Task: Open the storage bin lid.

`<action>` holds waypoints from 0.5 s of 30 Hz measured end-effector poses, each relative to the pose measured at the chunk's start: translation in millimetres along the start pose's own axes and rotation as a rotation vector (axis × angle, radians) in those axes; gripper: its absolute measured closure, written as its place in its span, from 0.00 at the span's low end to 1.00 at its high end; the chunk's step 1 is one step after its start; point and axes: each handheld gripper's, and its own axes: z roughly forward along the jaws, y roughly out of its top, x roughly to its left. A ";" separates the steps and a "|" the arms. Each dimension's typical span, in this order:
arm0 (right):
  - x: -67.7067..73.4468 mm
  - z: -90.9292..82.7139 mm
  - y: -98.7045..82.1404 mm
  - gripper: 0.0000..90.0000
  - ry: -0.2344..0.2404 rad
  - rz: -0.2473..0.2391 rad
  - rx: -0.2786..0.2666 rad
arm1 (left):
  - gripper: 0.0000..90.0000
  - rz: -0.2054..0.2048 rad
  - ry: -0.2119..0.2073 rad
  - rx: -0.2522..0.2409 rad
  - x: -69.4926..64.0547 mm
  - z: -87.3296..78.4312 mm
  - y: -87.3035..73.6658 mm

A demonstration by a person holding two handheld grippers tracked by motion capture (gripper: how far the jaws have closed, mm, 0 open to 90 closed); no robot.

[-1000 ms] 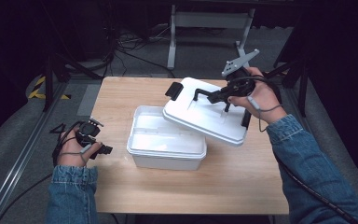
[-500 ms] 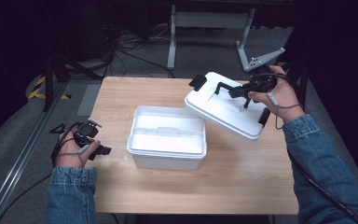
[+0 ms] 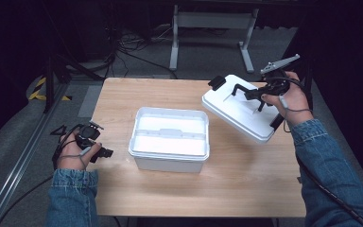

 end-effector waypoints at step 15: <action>-22.6 43.1 -45.0 0.94 -0.032 0.098 0.043 | 0.22 -0.003 -0.003 0.008 0.0 1.5 -0.2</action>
